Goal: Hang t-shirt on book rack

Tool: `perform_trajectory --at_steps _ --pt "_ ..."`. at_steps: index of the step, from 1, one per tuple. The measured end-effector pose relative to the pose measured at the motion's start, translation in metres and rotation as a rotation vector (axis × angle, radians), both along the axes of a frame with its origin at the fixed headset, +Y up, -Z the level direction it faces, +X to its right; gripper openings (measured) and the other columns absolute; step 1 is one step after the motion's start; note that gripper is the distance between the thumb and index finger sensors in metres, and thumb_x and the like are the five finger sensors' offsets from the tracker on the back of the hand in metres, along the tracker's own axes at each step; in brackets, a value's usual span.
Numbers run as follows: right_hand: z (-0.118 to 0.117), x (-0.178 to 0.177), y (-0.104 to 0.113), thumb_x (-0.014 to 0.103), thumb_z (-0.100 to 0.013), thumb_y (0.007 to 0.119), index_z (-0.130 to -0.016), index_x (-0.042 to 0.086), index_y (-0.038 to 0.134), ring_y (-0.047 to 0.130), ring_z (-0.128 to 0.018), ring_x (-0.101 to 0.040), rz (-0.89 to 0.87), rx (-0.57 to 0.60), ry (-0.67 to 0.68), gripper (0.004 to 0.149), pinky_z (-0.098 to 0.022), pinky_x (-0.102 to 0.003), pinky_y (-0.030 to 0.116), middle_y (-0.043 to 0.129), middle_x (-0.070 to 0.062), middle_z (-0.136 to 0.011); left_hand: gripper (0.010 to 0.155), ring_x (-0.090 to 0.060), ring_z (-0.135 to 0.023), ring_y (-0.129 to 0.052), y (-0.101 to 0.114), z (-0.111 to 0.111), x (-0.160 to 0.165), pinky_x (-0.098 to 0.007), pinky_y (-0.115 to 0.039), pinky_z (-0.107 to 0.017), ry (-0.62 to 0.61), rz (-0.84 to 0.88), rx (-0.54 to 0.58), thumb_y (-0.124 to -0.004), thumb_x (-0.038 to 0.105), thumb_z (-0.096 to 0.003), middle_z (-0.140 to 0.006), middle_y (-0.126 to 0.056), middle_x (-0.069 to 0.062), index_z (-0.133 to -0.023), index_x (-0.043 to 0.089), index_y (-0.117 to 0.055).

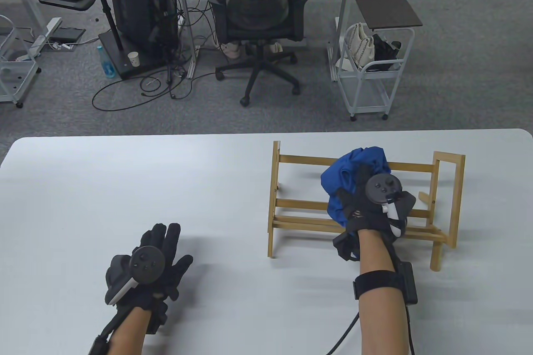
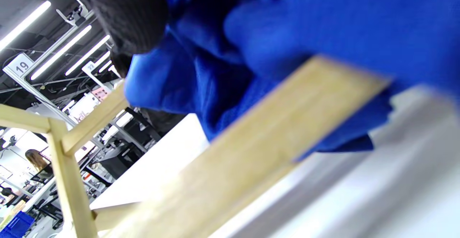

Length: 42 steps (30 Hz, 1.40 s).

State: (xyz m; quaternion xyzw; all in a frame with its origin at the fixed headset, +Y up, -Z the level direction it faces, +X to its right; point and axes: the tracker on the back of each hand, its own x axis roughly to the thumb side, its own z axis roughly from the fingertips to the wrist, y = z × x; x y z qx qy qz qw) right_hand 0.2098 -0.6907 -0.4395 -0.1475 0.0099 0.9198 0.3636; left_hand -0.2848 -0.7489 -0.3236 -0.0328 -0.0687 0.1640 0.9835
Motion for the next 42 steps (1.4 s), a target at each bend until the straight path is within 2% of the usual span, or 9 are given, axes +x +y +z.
perform_trajectory --at_steps 16,24,32,42 --pt "0.021 0.009 0.021 0.047 -0.057 0.081 -0.115 0.032 0.032 0.034 -0.108 -0.055 -0.034 0.083 -0.021 0.077 -0.073 -0.074 0.042 0.023 -0.024 -0.117 0.078 -0.048 -0.113 -0.034 -0.001 0.001 0.003 -0.069 -0.045 -0.074 -0.019 0.006 -0.002 -0.065 0.065 -0.0577 -0.122 -0.027 -0.018 -0.116 0.037 -0.022" --pt "0.043 0.014 0.029 0.047 -0.057 0.080 -0.115 0.030 0.034 0.028 -0.109 -0.053 -0.015 0.143 -0.022 0.076 -0.073 -0.073 0.036 0.024 -0.022 -0.117 0.078 -0.048 -0.113 -0.035 -0.003 0.001 0.009 -0.069 -0.045 -0.074 -0.037 0.001 -0.005 -0.065 0.065 -0.0577 -0.122 -0.027 -0.018 -0.116 0.037 -0.022" --pt "0.064 0.006 0.023 0.047 -0.057 0.080 -0.115 0.029 0.036 0.025 -0.109 -0.052 0.066 0.201 0.056 0.075 -0.073 -0.073 0.032 0.025 -0.022 -0.117 0.078 -0.048 -0.113 -0.034 -0.002 0.001 0.015 -0.070 -0.044 -0.074 -0.049 -0.004 0.000 -0.065 0.066 -0.0576 -0.123 -0.027 -0.017 -0.116 0.037 -0.022" --pt "0.090 -0.026 0.016 0.047 -0.057 0.078 -0.115 0.027 0.041 0.022 -0.108 -0.050 0.164 0.290 0.214 0.071 -0.073 -0.070 0.028 0.028 -0.021 -0.117 0.078 -0.047 -0.114 -0.032 0.000 0.002 0.018 -0.070 -0.043 -0.074 -0.059 0.006 0.013 -0.064 0.066 -0.0575 -0.123 -0.027 -0.017 -0.116 0.037 -0.022"
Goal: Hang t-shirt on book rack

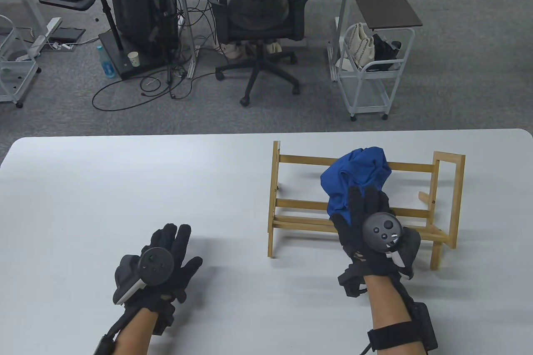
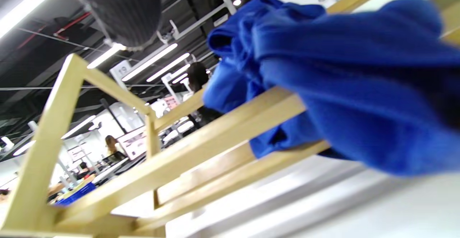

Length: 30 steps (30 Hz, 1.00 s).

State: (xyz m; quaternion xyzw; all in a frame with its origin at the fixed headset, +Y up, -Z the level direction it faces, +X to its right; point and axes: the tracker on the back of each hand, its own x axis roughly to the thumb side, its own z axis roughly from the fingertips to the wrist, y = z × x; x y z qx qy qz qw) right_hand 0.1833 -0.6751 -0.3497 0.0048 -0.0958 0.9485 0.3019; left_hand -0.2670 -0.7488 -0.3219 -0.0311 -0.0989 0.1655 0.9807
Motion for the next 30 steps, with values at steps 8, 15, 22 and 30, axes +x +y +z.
perform_trajectory --at_steps 8,15,22,30 --pt "0.017 -0.026 -0.012 0.047 -0.057 0.077 -0.115 0.027 0.043 0.021 -0.109 -0.048 0.117 0.075 0.100 0.069 -0.073 -0.070 0.025 0.030 -0.019 -0.118 0.078 -0.047 -0.114 -0.027 0.003 0.001 0.002 -0.070 -0.039 -0.074 -0.017 0.012 0.019 -0.063 0.067 -0.0572 -0.123 -0.026 -0.016 -0.116 0.037 -0.022" --pt "0.022 -0.043 -0.036 0.049 -0.057 0.076 -0.115 0.027 0.044 0.018 -0.109 -0.046 0.198 0.065 0.166 0.069 -0.072 -0.070 0.021 0.030 -0.018 -0.118 0.079 -0.045 -0.114 -0.018 0.004 0.003 0.008 -0.070 -0.031 -0.074 -0.043 0.002 0.029 -0.061 0.069 -0.0564 -0.124 -0.024 -0.015 -0.116 0.037 -0.021" --pt "0.028 -0.056 -0.052 0.052 -0.057 0.074 -0.116 0.027 0.041 0.014 -0.109 -0.044 0.261 0.064 0.229 0.072 -0.071 -0.069 0.016 0.027 -0.017 -0.119 0.081 -0.044 -0.114 -0.013 0.002 0.003 0.014 -0.071 -0.026 -0.073 -0.063 -0.024 0.017 -0.060 0.072 -0.0557 -0.124 -0.019 -0.014 -0.116 0.038 -0.019" --pt "0.030 -0.064 -0.066 0.055 -0.057 0.072 -0.116 0.028 0.033 0.007 -0.108 -0.041 0.347 0.036 0.268 0.076 -0.071 -0.067 0.011 0.019 -0.016 -0.119 0.083 -0.044 -0.113 -0.008 -0.002 0.002 0.020 -0.070 -0.020 -0.072 -0.084 -0.058 -0.013 -0.058 0.074 -0.0552 -0.124 -0.014 -0.014 -0.116 0.038 -0.015"
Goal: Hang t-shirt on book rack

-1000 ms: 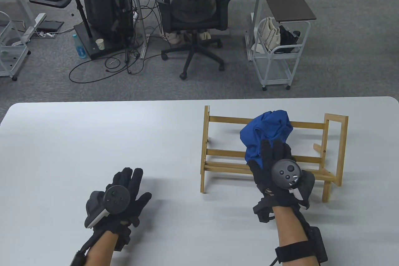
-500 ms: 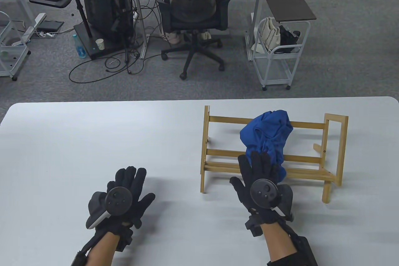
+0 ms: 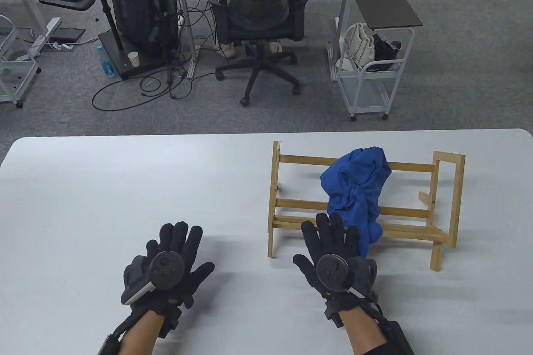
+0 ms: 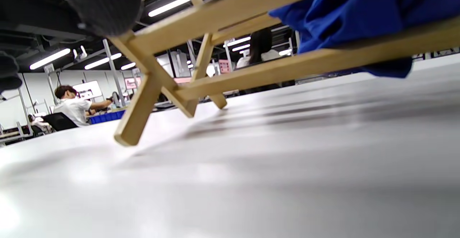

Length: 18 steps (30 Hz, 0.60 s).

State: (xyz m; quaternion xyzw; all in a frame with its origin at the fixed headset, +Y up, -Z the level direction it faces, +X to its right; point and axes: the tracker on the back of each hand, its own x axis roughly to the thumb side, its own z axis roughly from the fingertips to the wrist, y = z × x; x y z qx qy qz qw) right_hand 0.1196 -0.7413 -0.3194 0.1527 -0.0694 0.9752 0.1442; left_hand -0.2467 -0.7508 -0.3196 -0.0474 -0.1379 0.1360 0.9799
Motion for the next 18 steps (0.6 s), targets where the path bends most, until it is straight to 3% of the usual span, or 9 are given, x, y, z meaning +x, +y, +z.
perform_trajectory --at_steps 9,18 --pt "0.0021 -0.0007 -0.0105 0.058 -0.056 0.070 -0.115 0.032 0.023 -0.002 -0.106 -0.038 0.096 -0.025 -0.005 0.080 -0.070 -0.065 0.006 0.007 -0.014 -0.118 0.085 -0.043 -0.111 0.000 -0.0045 -0.0004 0.0038 -0.070 -0.014 -0.070 0.005 -0.085 -0.022 -0.054 0.078 -0.0540 -0.123 -0.003 -0.013 -0.114 0.039 -0.007" --pt "0.0069 0.0051 -0.0103 0.058 -0.056 0.070 -0.115 0.032 0.022 -0.002 -0.106 -0.039 0.066 -0.035 -0.027 0.080 -0.069 -0.066 0.006 0.007 -0.014 -0.118 0.085 -0.043 -0.111 0.000 -0.0048 -0.0002 0.0060 -0.070 -0.014 -0.070 0.000 -0.091 -0.031 -0.054 0.077 -0.0543 -0.123 -0.004 -0.014 -0.114 0.039 -0.007"
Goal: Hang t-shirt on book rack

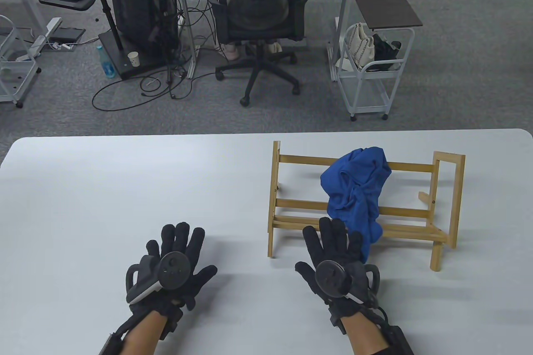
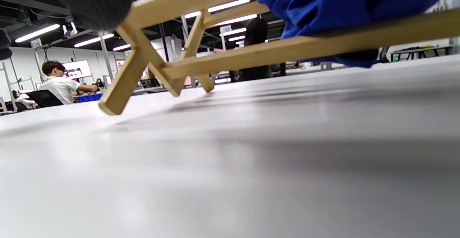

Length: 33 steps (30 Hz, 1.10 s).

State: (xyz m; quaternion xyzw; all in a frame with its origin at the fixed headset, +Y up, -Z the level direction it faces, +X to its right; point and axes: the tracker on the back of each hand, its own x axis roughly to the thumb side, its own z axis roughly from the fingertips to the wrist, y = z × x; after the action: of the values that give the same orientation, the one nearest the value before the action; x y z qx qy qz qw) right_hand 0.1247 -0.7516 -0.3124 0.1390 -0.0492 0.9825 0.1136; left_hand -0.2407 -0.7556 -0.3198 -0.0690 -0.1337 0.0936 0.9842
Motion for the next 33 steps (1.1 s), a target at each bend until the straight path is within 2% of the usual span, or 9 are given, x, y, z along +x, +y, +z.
perform_trajectory --at_steps 33 --pt "0.0025 0.0076 0.0003 0.058 -0.056 0.070 -0.115 0.032 0.023 -0.003 -0.105 -0.039 -0.055 -0.011 -0.021 0.080 -0.069 -0.066 0.005 0.007 -0.014 -0.117 0.085 -0.043 -0.112 -0.002 -0.0015 0.0002 0.0018 -0.070 -0.015 -0.071 0.000 0.007 -0.004 -0.055 0.076 -0.0544 -0.123 -0.005 -0.013 -0.114 0.039 -0.008"
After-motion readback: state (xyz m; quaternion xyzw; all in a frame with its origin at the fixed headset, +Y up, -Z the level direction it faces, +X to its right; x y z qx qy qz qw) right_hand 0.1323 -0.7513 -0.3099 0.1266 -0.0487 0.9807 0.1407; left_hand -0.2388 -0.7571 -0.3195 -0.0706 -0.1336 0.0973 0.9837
